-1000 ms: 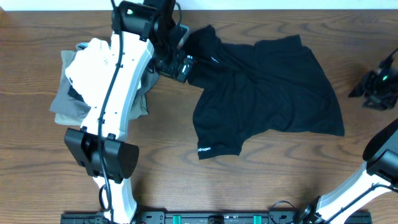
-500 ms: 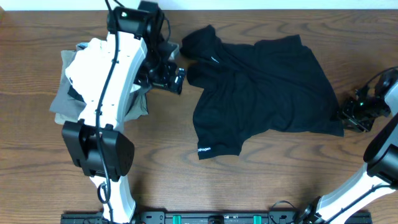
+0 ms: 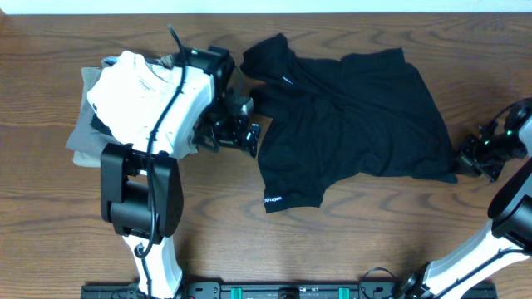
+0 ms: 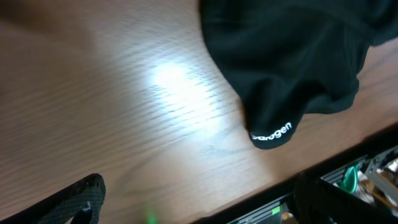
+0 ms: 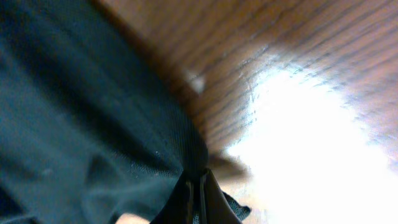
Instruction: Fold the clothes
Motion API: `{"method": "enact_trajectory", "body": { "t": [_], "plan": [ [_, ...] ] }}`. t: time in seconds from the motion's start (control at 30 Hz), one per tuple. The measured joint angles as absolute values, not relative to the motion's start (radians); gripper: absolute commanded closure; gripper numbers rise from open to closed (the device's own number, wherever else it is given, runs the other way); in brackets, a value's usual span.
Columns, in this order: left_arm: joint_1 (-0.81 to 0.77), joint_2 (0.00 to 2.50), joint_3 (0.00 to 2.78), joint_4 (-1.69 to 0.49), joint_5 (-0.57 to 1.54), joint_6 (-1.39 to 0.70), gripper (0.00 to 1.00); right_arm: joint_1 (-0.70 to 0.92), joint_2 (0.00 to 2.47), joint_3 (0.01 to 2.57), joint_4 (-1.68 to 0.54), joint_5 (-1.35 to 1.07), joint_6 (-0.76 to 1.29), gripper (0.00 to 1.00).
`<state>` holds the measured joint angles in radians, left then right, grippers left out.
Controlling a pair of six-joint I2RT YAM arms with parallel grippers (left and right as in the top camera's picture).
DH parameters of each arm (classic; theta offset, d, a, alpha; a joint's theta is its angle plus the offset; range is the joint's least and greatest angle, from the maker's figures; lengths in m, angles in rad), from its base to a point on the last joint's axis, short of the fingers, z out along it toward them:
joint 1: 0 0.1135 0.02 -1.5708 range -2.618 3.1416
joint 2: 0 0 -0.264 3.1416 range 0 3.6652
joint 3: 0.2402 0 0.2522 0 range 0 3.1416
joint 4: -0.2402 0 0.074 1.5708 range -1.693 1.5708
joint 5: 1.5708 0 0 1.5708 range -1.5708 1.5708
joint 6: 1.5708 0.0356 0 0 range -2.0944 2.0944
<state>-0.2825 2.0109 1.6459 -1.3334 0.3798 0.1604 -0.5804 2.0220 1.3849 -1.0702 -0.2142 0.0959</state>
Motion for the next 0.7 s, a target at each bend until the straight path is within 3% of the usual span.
{"method": "enact_trajectory", "body": {
  "t": [0.23, 0.53, 0.7],
  "plan": [
    [-0.366, 2.011, 1.531, -1.198, 0.403, 0.160, 0.04, -0.580, 1.860, 1.449, -1.109, -0.221, 0.096, 0.99],
    [-0.413, 2.011, 1.411, -1.046, 0.414, 0.153, 0.24, -0.580, 1.757, 1.460, -1.131, -0.228, 0.096, 0.99],
    [-0.413, 2.011, 1.384, -0.968, 0.416, 0.136, 0.27, -0.580, 1.757, 1.460, -1.139, -0.228, 0.097, 0.99]
  ]
}}
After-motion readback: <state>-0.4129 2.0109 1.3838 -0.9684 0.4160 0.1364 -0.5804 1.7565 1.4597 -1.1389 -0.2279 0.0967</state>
